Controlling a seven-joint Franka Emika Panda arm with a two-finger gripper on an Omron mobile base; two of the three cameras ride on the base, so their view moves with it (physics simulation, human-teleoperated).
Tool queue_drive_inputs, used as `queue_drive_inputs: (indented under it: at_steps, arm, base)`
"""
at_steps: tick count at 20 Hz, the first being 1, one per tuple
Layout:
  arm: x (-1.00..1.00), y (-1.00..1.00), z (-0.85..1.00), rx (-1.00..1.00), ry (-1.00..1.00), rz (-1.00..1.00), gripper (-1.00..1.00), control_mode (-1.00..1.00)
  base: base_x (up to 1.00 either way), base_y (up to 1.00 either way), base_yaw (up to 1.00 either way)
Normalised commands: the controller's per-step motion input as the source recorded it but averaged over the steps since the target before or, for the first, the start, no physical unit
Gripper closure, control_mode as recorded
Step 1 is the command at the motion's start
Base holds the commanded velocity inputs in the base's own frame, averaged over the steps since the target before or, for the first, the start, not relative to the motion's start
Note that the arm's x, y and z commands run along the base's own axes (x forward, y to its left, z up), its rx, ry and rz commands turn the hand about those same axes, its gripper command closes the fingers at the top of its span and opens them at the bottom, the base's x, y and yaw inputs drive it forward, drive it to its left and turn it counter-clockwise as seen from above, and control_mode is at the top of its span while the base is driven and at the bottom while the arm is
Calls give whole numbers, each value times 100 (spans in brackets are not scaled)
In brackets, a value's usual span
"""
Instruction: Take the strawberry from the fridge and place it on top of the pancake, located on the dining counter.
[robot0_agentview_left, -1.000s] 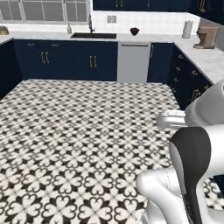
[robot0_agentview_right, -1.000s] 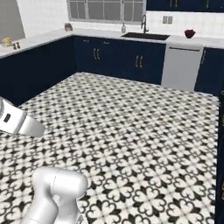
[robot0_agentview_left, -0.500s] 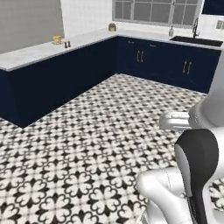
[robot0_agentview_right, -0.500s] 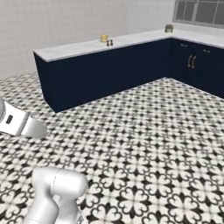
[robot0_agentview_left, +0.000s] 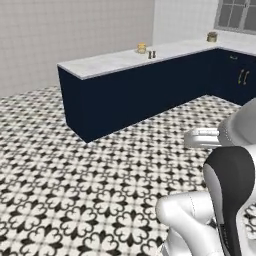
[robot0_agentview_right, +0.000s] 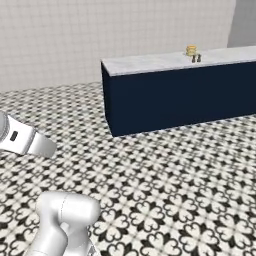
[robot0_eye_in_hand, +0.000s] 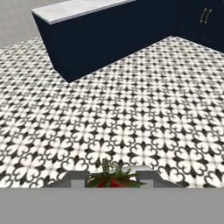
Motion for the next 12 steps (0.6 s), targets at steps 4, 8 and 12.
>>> queue_drive_inputs:
  at_steps: [4, 8, 12]
  arm:
    - [0, 0, 0, 0, 0, 0, 100, 100]
    - [0, 0, 0, 0, 0, 0, 100, 100]
    - [0, 0, 0, 0, 0, 0, 100, 100]
  base:
    - [100, 24, 38]
    - [100, 28, 27]
    - [100, 11, 18]
